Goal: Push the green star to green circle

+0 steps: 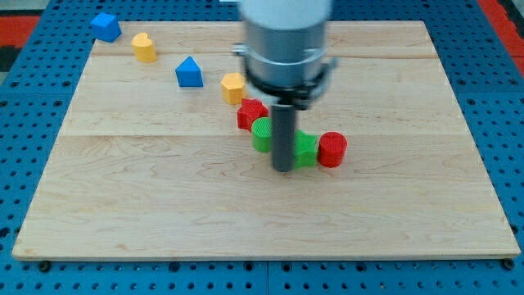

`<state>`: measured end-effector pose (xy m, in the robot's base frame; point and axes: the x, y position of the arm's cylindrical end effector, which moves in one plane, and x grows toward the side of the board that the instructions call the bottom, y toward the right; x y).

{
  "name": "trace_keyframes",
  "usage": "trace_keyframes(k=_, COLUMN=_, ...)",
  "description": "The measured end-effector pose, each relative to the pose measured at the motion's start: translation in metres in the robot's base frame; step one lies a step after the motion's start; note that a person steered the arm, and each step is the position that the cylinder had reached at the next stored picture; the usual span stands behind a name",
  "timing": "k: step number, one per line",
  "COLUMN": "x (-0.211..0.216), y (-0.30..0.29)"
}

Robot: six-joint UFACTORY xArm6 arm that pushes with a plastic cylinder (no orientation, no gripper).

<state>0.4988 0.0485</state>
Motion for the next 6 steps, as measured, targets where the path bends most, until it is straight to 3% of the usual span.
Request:
trace_keyframes(k=2, x=0.044, y=0.062)
trace_keyframes(k=3, x=0.03, y=0.129)
trace_keyframes(k=4, x=-0.01, y=0.16)
trace_keyframes(k=5, x=-0.02, y=0.148)
trace_keyframes(k=6, x=-0.015, y=0.09)
